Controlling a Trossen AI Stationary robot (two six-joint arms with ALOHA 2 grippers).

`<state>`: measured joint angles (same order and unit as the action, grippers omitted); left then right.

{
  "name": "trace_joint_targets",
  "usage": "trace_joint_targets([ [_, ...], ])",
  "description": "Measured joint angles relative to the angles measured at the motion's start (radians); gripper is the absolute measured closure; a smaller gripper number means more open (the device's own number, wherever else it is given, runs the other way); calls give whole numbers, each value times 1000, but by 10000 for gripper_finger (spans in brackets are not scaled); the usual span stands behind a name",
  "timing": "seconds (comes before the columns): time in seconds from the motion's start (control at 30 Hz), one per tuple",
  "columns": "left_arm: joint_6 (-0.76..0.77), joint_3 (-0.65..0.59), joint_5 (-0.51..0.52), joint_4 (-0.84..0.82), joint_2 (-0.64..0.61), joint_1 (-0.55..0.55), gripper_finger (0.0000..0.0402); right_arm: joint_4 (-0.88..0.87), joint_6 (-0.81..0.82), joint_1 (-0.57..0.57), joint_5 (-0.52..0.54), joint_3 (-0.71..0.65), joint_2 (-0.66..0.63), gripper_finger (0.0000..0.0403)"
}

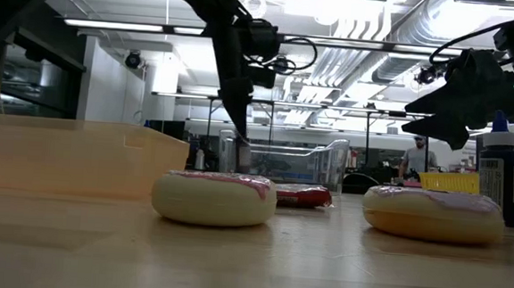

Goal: Pick & Place Food Item
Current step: Put the left violet food coloring bottle into the transparent bin

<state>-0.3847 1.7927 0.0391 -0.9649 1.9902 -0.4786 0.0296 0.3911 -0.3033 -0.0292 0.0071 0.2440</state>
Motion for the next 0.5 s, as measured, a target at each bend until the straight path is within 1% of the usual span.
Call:
trace_joint_targets([
  [0.5, 1, 0, -8, -16, 5, 11, 281, 2, 0, 0, 0, 0, 0, 152],
])
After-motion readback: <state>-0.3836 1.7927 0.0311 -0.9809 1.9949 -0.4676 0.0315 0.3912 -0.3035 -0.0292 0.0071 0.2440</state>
